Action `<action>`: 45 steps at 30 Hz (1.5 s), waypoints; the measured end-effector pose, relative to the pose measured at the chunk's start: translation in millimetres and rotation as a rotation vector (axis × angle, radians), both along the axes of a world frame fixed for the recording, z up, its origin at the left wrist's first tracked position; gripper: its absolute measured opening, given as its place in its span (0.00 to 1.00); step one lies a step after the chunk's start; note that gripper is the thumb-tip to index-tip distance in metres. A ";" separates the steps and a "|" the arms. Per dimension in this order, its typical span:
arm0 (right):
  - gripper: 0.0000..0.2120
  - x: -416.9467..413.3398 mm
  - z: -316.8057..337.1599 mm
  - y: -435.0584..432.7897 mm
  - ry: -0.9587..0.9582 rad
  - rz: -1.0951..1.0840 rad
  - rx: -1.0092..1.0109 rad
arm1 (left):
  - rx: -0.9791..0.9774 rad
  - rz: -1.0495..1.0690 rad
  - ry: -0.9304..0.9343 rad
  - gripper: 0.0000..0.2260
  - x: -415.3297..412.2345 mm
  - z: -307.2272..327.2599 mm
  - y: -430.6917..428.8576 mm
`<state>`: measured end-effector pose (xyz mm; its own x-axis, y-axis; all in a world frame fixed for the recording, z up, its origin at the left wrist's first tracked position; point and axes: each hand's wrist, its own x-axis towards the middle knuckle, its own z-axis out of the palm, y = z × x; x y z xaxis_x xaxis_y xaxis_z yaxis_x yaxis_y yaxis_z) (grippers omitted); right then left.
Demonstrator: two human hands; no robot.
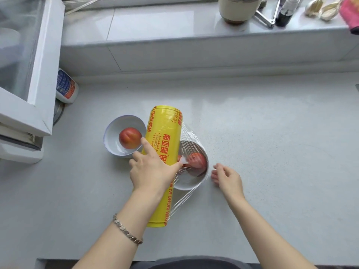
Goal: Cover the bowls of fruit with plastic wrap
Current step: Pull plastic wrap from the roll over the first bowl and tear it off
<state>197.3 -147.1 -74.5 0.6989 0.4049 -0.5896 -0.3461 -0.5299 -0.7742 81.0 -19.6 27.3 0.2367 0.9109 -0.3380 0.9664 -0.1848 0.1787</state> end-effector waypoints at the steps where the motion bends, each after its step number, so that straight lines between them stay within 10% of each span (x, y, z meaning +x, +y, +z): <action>1: 0.10 -3.9 4.5 2.7 0.042 0.073 0.071 | -0.005 -0.001 -0.006 0.54 -1.2 0.4 0.5; 8: 0.14 -9.2 17.1 12.0 0.054 0.243 0.179 | -0.090 -0.023 -0.065 0.45 -7.1 1.7 6.0; 19: 0.16 -9.5 0.9 14.5 -0.152 0.285 -0.009 | -0.645 0.288 -0.723 0.34 -29.8 -8.5 26.7; 37: 0.14 -14.8 9.6 -76.7 -0.327 0.299 -0.186 | -0.269 0.126 -0.098 0.52 -62.6 -40.5 -57.3; 45: 0.13 -5.4 13.5 -75.7 -0.373 0.345 -0.208 | -0.312 0.187 -0.145 0.50 -76.2 -56.2 -52.1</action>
<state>191.8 -222.8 -60.9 0.7230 0.5492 -0.4192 0.1532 -0.7190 -0.6779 4.8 -71.7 -28.9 0.1418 0.8017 -0.5806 0.9389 0.0769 0.3355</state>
